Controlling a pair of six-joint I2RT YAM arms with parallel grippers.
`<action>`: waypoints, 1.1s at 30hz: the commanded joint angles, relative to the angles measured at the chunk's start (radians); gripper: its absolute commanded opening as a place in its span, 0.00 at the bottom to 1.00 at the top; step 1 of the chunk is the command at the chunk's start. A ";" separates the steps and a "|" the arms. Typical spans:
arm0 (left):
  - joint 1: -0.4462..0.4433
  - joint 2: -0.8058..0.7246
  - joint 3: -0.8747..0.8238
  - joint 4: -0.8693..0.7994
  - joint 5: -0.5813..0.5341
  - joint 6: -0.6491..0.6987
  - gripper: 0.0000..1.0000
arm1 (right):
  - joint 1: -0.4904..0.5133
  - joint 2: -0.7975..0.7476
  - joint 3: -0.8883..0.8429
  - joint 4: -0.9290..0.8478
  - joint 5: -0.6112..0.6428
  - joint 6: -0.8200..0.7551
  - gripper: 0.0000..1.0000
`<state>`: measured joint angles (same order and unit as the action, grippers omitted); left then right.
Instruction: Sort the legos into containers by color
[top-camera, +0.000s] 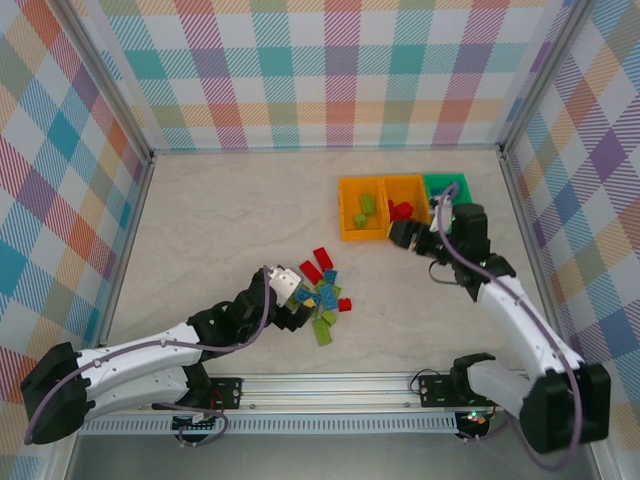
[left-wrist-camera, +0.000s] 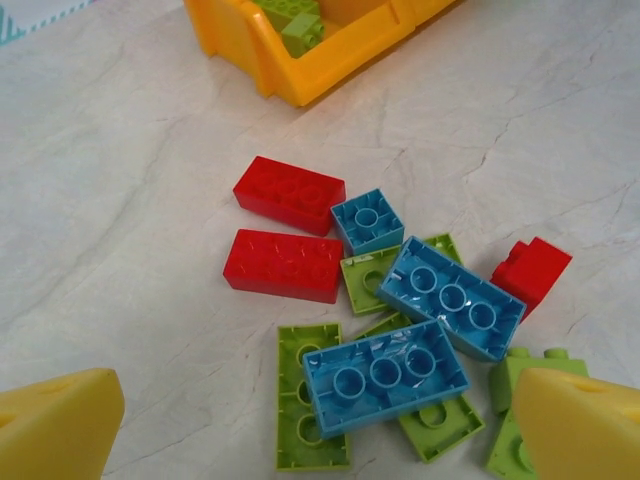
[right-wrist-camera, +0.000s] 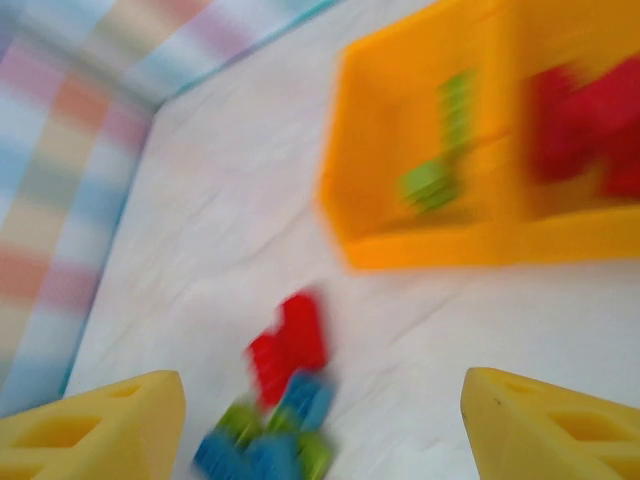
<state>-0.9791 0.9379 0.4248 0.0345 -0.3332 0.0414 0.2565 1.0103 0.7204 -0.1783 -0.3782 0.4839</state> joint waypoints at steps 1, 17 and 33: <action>0.005 0.015 0.117 -0.084 0.068 -0.147 1.00 | 0.132 -0.098 -0.051 -0.215 -0.077 -0.069 0.74; -0.164 0.476 0.504 -0.568 0.134 -0.413 0.88 | 0.274 -0.370 -0.095 -0.539 -0.036 0.085 0.75; -0.178 0.734 0.581 -0.523 0.087 -0.356 0.61 | 0.275 -0.354 -0.107 -0.512 -0.034 0.077 0.77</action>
<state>-1.1450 1.6516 0.9867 -0.4946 -0.2478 -0.3325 0.5255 0.6518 0.6209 -0.6975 -0.4126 0.5468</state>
